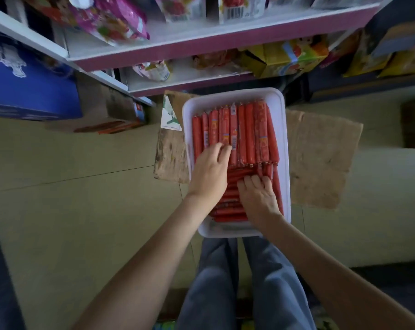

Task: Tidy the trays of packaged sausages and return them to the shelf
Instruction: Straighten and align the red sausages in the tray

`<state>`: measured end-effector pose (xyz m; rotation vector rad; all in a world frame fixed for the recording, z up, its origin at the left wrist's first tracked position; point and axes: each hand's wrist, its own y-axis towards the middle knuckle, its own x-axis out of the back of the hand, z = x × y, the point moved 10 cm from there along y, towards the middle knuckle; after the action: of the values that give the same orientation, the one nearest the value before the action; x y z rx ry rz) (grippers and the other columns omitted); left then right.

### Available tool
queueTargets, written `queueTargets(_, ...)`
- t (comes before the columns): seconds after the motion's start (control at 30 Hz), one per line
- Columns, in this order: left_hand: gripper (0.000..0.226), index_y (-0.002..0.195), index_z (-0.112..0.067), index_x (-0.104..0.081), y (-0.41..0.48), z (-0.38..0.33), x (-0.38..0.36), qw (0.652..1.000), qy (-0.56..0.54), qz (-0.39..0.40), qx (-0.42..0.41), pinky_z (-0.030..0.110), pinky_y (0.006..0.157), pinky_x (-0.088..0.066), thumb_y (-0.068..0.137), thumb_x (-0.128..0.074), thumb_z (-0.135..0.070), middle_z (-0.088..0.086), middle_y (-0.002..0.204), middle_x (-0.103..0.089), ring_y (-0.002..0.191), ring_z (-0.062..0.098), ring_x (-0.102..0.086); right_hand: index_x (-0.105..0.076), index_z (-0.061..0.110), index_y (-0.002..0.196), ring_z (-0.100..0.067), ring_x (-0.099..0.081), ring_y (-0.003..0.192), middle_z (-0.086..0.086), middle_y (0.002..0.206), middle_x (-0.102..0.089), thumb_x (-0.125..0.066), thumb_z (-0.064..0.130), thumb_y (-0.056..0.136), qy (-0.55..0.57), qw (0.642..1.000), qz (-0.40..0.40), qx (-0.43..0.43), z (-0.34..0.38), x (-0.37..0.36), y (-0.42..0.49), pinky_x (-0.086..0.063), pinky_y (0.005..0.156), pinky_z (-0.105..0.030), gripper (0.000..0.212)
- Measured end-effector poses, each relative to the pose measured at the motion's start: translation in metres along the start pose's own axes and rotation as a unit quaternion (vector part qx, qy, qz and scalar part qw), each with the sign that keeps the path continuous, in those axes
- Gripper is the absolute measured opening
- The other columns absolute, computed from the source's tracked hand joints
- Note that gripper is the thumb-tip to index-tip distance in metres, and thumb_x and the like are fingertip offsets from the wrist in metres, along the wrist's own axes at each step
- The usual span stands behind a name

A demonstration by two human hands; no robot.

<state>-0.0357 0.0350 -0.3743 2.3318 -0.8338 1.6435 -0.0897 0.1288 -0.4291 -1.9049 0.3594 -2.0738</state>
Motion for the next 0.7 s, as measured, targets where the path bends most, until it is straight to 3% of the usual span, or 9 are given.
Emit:
queueTargets(0.13,0.021,0.103,-0.006,-0.064,-0.041,-0.011,-0.028,0.995,-0.012,0.079,-0.058,0.04,0.076,-0.053,0.083,-0.066,-0.01,0.009,0.093,-0.06,0.082,0.028,-0.059,-0.065,0.011,0.089,-0.026,-0.061,0.085,-0.002,0.075,-0.065,-0.076,0.012,0.061,0.049,0.999,-0.008,0.02,-0.003,0.001,-0.002,-0.025,0.095,-0.044,0.03)
queueTargets(0.27,0.028,0.097,-0.011,-0.066,-0.069,-0.008,-0.05,0.981,0.013,0.183,-0.065,0.033,0.072,-0.049,0.076,-0.075,-0.028,0.005,0.084,-0.066,0.078,0.026,-0.063,-0.061,0.013,0.088,-0.024,-0.058,0.082,0.001,0.075,-0.061,-0.06,0.02,0.08,0.133,0.983,-0.073,0.1,-0.009,0.015,-0.012,-0.031,0.096,-0.045,0.011)
queueTargets(0.37,0.03,0.12,-0.014,-0.059,-0.069,-0.011,-0.033,0.971,-0.004,0.233,-0.049,0.034,0.087,-0.042,0.092,-0.056,-0.024,0.004,0.11,-0.065,0.104,0.025,-0.058,-0.058,0.015,0.095,-0.02,-0.055,0.089,0.001,0.086,-0.062,-0.05,0.029,0.086,0.2,0.969,-0.058,0.134,-0.013,0.035,-0.023,-0.03,0.096,-0.041,0.019)
queueTargets(0.43,0.035,0.128,-0.017,-0.053,-0.067,-0.01,-0.015,0.962,-0.04,0.268,-0.023,0.031,0.092,-0.038,0.095,-0.051,-0.029,0.002,0.124,-0.06,0.115,0.022,-0.053,-0.06,0.016,0.101,-0.02,-0.058,0.094,0.001,0.093,-0.065,-0.053,0.029,0.086,0.248,0.961,-0.004,0.126,-0.016,0.05,-0.027,-0.028,0.099,-0.034,0.021)
queueTargets(0.57,0.036,0.125,-0.023,-0.057,-0.067,-0.005,0.041,0.921,-0.185,0.327,0.104,0.031,0.089,-0.048,0.092,-0.058,-0.036,0.0,0.121,-0.062,0.107,0.018,-0.059,-0.064,0.015,0.115,-0.014,-0.061,0.097,0.005,0.109,-0.063,-0.062,0.01,0.09,0.449,0.885,0.122,-0.018,-0.039,0.093,-0.037,-0.047,0.096,-0.031,0.025)
queueTargets(0.7,0.028,0.116,-0.026,-0.061,-0.057,-0.021,0.118,0.89,-0.305,0.305,0.146,0.019,0.074,-0.046,0.089,-0.064,-0.031,-0.009,0.108,-0.062,0.099,0.01,-0.06,-0.069,0.024,0.099,-0.002,-0.065,0.077,0.011,0.083,-0.07,-0.06,0.0,0.089,0.597,0.795,0.056,-0.092,-0.064,0.192,-0.05,-0.051,0.076,-0.017,0.028)
